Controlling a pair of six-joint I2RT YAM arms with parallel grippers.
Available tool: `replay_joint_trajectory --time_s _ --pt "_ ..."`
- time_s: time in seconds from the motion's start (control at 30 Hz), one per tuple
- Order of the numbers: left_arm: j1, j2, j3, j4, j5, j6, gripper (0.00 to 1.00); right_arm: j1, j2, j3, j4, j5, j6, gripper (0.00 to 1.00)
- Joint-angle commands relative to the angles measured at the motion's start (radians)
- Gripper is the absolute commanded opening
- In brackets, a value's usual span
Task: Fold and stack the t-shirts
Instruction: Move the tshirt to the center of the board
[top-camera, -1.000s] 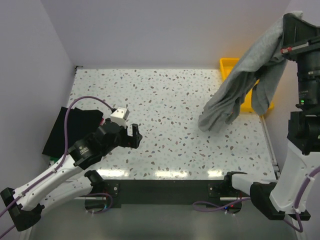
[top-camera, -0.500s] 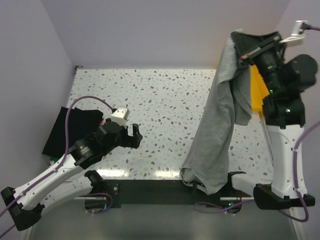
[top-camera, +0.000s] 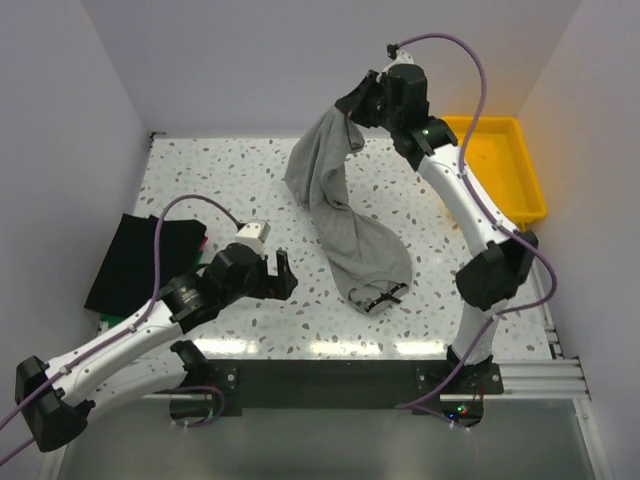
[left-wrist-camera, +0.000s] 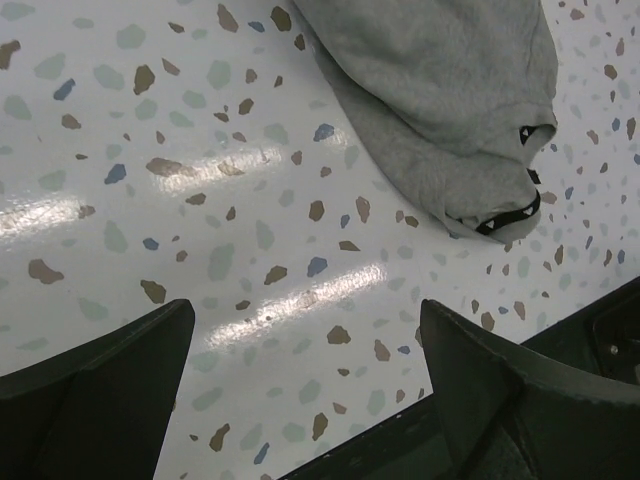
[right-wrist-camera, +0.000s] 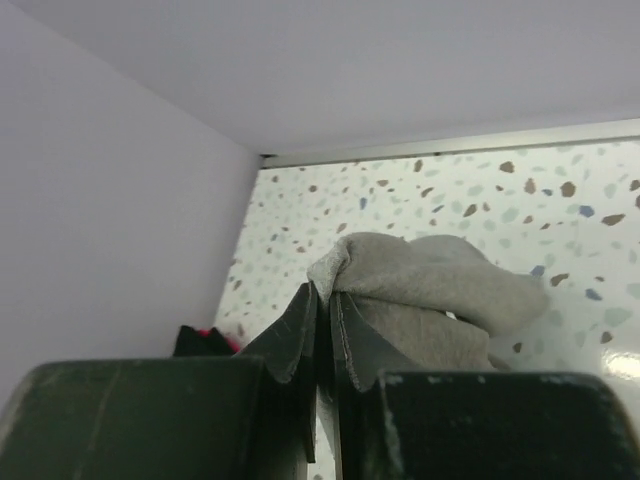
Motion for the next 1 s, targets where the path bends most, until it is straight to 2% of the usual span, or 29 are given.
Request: replay_joint_trajectory --time_s 0.0,0.1,0.2,0.37,0.47,0.63,0.9,0.93,0.97 --pt "-0.003 0.031 -0.029 0.147 0.088 -0.067 1.0 -0.027 0.091 0.186 -0.143 0.084 -0.119 0.06" --pt "-0.015 0.092 -0.039 0.219 0.113 -0.087 0.99 -0.093 0.095 0.144 -0.158 0.069 -0.105 0.05" --pt "-0.038 0.204 -0.03 0.3 0.11 -0.113 0.98 -0.182 0.046 -0.005 -0.077 0.013 -0.048 0.04" --pt "-0.145 0.46 0.091 0.348 0.029 -0.133 0.97 -0.254 -0.008 -0.15 -0.037 -0.026 -0.044 0.04" --pt "-0.177 0.665 0.19 0.339 -0.015 -0.141 0.95 -0.28 -0.037 -0.224 -0.019 -0.046 -0.045 0.03" --pt "-0.197 0.803 0.286 0.379 -0.028 -0.155 0.94 -0.314 -0.082 -0.309 0.009 -0.064 -0.044 0.01" --pt "-0.199 0.912 0.331 0.324 -0.084 -0.182 0.67 -0.349 -0.16 -0.407 0.027 -0.076 -0.05 0.01" --pt "-0.199 0.919 0.332 0.325 -0.09 -0.184 0.62 -0.355 -0.172 -0.413 0.033 -0.078 -0.048 0.01" --pt "-0.199 0.933 0.336 0.327 -0.09 -0.185 0.51 -0.357 -0.177 -0.425 0.036 -0.08 -0.047 0.01"
